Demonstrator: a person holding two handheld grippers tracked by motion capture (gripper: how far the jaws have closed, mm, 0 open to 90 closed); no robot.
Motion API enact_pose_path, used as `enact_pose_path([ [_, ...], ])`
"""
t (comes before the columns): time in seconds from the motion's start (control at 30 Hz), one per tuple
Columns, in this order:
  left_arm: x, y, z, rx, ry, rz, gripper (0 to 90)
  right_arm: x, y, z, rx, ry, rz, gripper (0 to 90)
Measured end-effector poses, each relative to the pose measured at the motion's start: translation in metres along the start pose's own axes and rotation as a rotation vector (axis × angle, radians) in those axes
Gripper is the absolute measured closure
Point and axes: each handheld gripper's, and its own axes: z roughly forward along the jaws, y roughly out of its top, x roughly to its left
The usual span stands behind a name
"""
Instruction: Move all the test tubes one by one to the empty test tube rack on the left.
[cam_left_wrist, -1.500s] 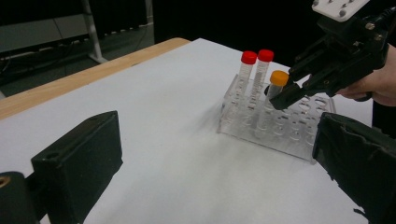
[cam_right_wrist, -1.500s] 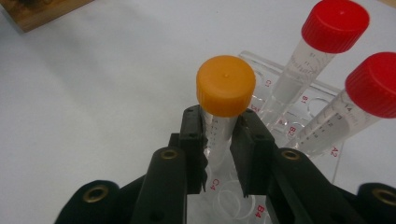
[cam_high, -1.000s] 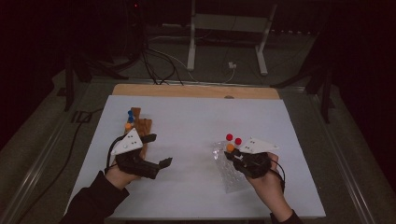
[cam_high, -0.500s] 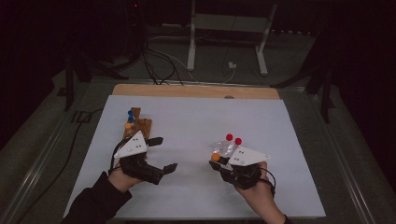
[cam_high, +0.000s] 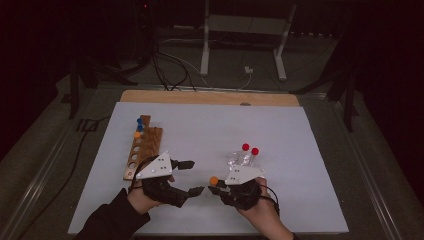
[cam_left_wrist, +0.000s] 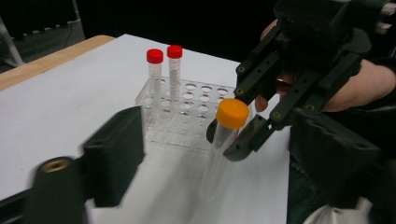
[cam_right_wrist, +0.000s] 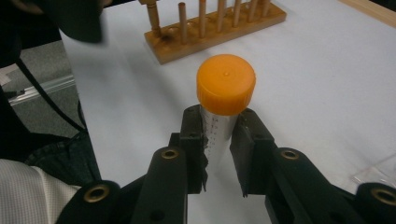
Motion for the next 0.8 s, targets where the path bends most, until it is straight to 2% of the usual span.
enact_pose_path([
  [0.17, -0.004, -0.001, 0.007, -0.002, -0.022, 0.006, 41.2, 0.004, 0.001, 0.006, 0.015, 0.017, -0.001, 74.4],
  [0.37, -0.006, -0.001, 0.014, 0.017, -0.036, 0.038, 57.0, 0.006, 0.003, 0.009, 0.024, 0.034, 0.004, 74.3],
  [0.7, -0.006, -0.001, 0.019, 0.036, -0.042, 0.052, 70.6, 0.010, 0.006, 0.011, 0.021, 0.048, -0.004, 74.3],
  [0.8, -0.007, -0.001, 0.019, 0.041, -0.034, 0.068, 71.4, 0.010, 0.006, 0.011, 0.021, 0.046, -0.002, 74.3],
])
